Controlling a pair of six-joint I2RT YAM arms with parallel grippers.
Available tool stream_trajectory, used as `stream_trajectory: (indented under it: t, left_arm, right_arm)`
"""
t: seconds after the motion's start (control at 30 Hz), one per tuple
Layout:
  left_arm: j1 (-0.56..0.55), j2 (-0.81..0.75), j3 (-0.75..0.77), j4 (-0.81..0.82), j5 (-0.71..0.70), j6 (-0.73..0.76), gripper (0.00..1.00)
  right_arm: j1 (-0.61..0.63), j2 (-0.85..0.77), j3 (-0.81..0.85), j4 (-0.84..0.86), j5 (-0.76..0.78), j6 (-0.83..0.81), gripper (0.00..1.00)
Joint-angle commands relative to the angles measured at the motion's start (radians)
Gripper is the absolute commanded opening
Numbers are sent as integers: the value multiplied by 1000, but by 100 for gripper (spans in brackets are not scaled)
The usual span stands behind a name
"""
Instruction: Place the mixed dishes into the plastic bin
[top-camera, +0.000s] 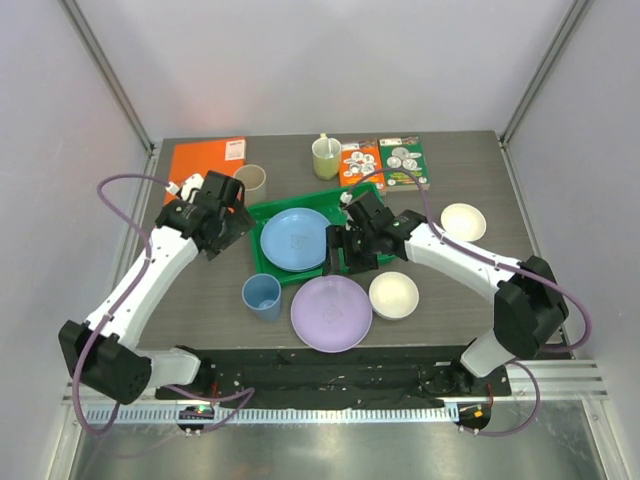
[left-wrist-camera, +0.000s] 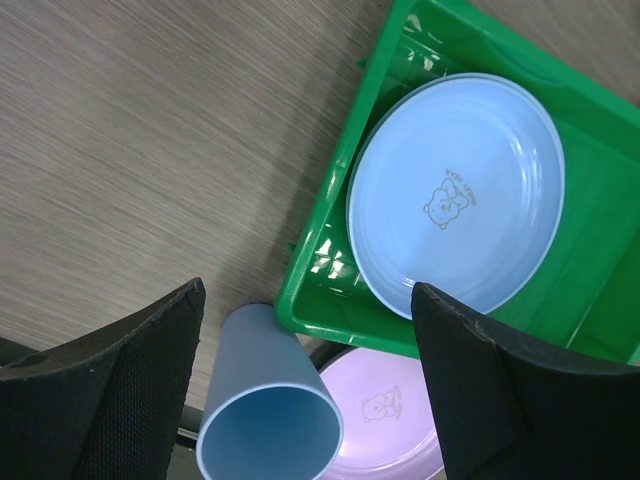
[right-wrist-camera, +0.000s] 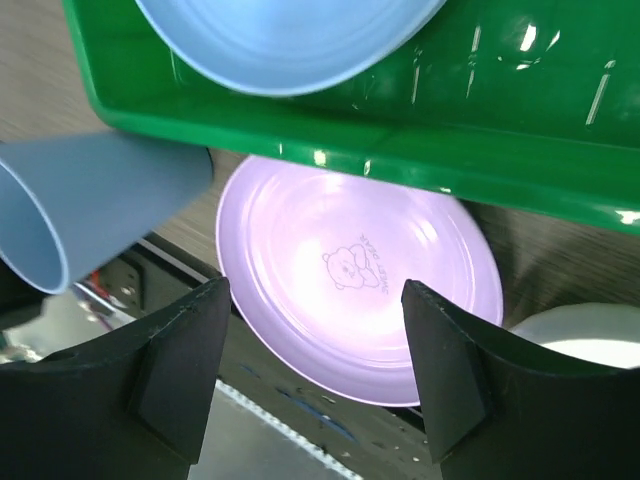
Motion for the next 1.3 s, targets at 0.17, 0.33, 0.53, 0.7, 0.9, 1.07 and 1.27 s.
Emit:
stream_trajectory:
  t: [0.17, 0.33, 0.53, 0.7, 0.9, 1.07, 1.27]
  left_arm:
    - [28, -169, -84, 43, -2, 20, 83]
    - [29, -255, -113, 45, -25, -1, 83]
    - [29, -310, -150, 37, -36, -35, 82]
    - [29, -347, -174, 54, -33, -50, 82]
    - [29, -348, -185, 47, -39, -64, 82]
    - [29, -374, -204, 53, -56, -75, 82]
    - [29, -393, -216, 31, -97, -96, 82]
  right_arm:
    - [54, 15, -33, -64, 225, -124, 74]
    - [57, 52, -57, -58, 276, -169, 72]
    - [56, 79, -119, 25, 218, -177, 68]
    - [58, 101, -134, 60, 213, -172, 65]
    - [68, 113, -120, 66, 213, -175, 52]
    - [88, 110, -120, 69, 218, -167, 17]
    - [129, 40, -114, 25, 212, -154, 1]
